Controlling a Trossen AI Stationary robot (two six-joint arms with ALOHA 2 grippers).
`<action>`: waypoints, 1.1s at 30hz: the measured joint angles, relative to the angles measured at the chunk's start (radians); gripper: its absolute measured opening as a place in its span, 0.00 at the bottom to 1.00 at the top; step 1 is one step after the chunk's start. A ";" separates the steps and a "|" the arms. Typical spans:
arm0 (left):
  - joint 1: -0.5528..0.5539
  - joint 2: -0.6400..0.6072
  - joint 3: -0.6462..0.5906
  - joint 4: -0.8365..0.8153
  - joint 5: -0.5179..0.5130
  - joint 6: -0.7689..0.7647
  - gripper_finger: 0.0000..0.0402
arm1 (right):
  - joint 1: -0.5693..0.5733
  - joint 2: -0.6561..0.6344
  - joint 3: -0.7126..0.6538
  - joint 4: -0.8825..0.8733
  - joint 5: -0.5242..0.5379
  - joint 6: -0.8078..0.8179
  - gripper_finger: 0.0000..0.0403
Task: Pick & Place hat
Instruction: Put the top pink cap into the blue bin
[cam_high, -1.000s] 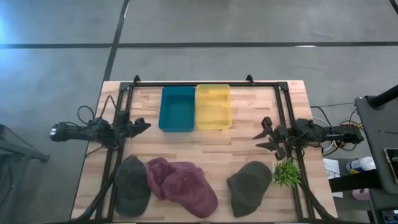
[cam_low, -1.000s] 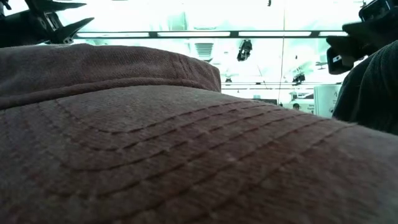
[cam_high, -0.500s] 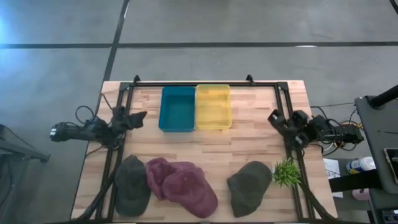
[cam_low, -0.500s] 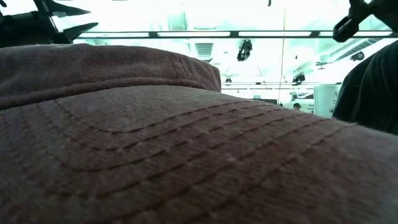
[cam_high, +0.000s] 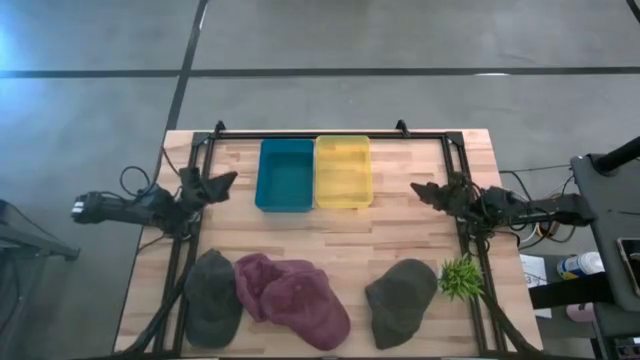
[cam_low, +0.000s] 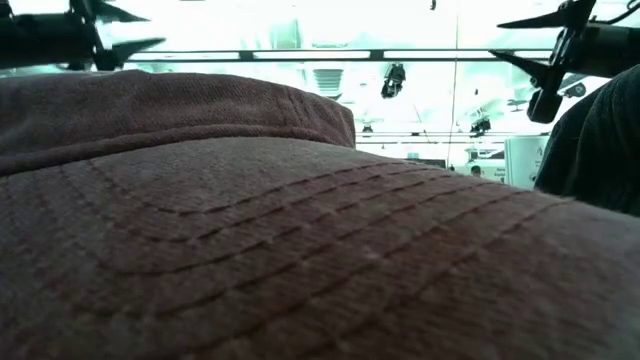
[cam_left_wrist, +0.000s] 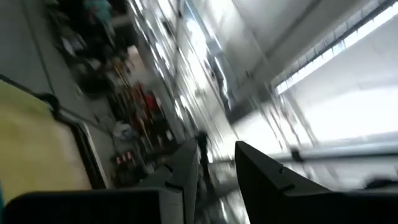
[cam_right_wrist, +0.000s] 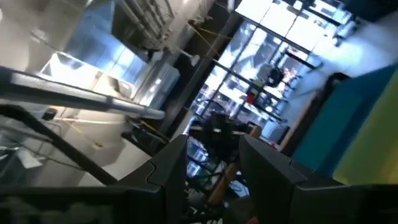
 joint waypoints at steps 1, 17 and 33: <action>0.000 0.024 0.015 -0.001 0.053 0.003 0.25 | -0.001 0.023 0.000 0.021 0.001 0.000 0.36; -0.097 0.699 0.491 -0.596 0.680 0.082 0.24 | 0.005 0.575 0.322 -0.275 -0.299 0.122 0.36; -0.205 1.094 0.803 -0.949 0.725 0.407 0.25 | 0.115 1.051 0.685 -0.703 -0.455 -0.013 0.36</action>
